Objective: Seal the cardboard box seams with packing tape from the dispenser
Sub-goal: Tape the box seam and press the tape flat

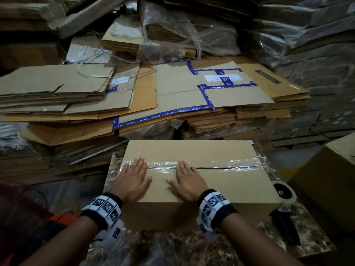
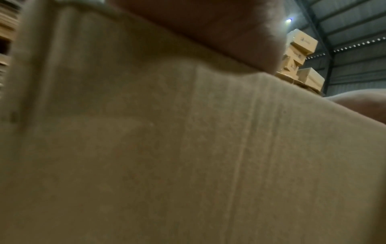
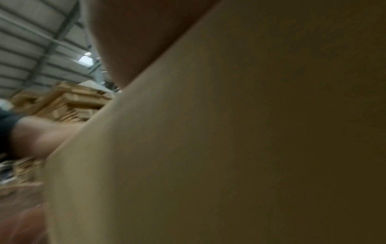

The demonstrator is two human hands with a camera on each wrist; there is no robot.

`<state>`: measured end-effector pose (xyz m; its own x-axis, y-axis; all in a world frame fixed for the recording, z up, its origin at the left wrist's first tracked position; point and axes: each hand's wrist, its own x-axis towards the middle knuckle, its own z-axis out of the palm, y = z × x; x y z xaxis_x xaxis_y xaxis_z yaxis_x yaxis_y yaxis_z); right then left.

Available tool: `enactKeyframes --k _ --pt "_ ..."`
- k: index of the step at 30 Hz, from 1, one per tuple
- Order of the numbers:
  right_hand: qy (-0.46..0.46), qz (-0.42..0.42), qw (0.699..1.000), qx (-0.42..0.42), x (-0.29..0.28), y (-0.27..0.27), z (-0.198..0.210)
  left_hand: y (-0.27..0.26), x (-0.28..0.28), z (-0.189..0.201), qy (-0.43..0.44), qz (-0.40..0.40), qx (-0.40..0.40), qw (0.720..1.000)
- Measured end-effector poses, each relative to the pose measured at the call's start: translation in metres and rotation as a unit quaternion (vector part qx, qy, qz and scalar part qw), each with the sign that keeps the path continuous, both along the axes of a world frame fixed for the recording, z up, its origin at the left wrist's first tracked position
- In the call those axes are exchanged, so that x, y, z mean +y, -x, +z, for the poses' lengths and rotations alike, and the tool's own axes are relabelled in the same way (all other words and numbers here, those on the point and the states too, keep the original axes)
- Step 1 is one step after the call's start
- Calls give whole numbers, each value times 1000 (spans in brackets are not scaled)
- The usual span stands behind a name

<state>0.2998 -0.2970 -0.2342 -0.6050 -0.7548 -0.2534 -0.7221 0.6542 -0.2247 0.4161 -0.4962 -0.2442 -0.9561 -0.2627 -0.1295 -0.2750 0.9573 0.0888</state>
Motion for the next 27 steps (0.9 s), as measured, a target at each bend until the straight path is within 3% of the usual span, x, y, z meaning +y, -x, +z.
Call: enactKeyframes --k 4,9,11,14,19,23,27 --pt "-20 -33 999 25 64 39 3 0 -2 -3 7 3 2 1000" --pt "-55 -186 978 72 151 77 4 1 -3 -7 0 3 8 1000" --pt "-58 -241 967 63 150 81 8 3 -5 -8 -2 -1 9 1000" --pt "-47 -282 958 1 103 64 10 4 -4 -9 -3 -3 10 1000" --pt "-19 -203 979 4 27 16 -1 3 -4 -8 10 2 2 1000" --pt "-6 -112 994 9 9 -4 -2 3 -5 -5 4 -7 -8 1000" --pt "25 -16 999 37 17 -16 -7 -9 -39 8 2 -81 -17 997"
